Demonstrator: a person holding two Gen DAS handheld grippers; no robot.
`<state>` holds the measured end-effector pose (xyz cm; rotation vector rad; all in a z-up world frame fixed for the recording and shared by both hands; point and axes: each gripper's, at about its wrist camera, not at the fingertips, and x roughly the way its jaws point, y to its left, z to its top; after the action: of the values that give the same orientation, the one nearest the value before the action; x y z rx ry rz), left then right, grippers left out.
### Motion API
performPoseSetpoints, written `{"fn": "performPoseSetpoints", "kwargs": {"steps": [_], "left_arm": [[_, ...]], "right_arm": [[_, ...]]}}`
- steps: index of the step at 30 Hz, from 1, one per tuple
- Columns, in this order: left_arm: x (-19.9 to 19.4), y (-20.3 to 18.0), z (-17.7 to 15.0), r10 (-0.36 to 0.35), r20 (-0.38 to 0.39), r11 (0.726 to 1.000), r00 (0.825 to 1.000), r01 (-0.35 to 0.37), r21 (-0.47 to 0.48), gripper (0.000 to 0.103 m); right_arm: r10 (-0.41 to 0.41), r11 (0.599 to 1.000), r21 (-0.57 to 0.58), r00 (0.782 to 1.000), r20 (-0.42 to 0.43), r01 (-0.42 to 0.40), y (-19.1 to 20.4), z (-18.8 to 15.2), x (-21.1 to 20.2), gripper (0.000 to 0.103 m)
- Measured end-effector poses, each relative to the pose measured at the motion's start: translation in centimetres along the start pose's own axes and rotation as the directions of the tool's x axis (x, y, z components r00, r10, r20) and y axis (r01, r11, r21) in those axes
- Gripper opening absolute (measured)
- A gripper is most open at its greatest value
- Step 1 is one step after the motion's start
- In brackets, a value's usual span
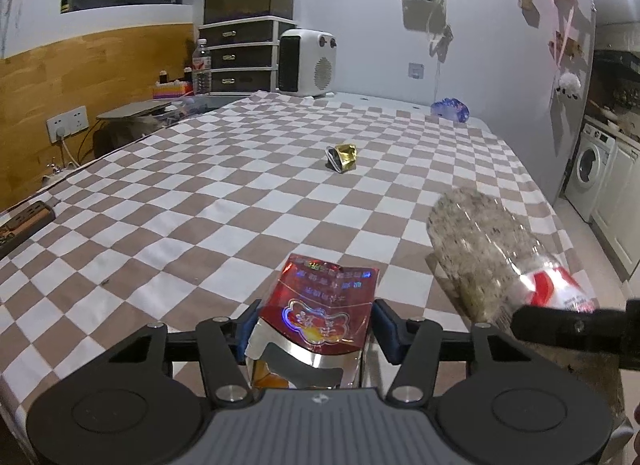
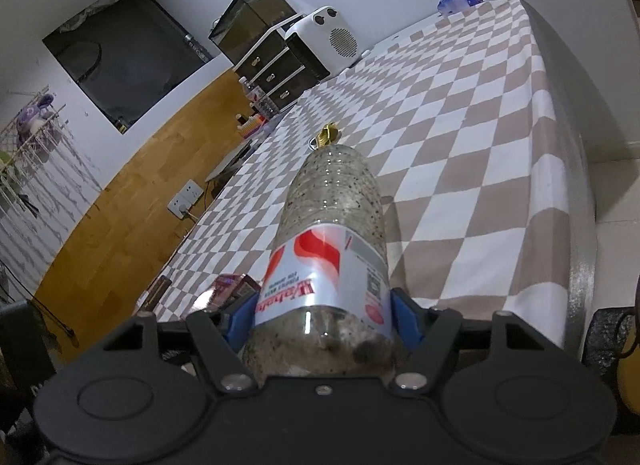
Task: Collect trash
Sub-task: 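Carry the red box and clear bottle with both tools over the yellow wastebasket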
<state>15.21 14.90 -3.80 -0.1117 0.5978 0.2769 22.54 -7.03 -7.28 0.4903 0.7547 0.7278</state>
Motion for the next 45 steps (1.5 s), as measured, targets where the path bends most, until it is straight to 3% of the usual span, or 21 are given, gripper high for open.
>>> {"fn": "performPoseSetpoints", "kwargs": {"steps": [5,12,22,32,45], "left_arm": [[-1.7,-0.2,0.2,-0.012,0.02,1.0,1.0,0.012,-0.019,0.056],[-4.1,-2.1,0.1,-0.069,0.058,0.998,0.996,0.07,-0.009,0.056],[-7.0,-6.2,-0.3,-0.169,0.104,0.986,0.98,0.166,0.032,0.056],[-8.8,-11.4,0.3,-0.279,0.136,0.956,0.951,0.261,0.134,0.056],[-7.3,-21.6,0.3,-0.47,0.045,0.856,0.882,0.443,0.266,0.056]], "right_arm": [[-0.031,0.999,-0.007,1.0,0.002,0.031,0.1,-0.3,-1.6,0.071],[-0.097,0.994,-0.035,0.993,0.072,0.1,0.2,-0.5,-5.4,0.071],[-0.2,0.975,-0.057,0.962,0.183,0.214,-0.2,-1.0,-11.8,0.071],[-0.32,0.934,-0.068,0.908,0.27,0.35,-1.9,-1.4,-17.2,0.071],[-0.504,0.851,0.017,0.805,0.313,0.526,-7.2,-1.4,-23.3,0.071]]}}
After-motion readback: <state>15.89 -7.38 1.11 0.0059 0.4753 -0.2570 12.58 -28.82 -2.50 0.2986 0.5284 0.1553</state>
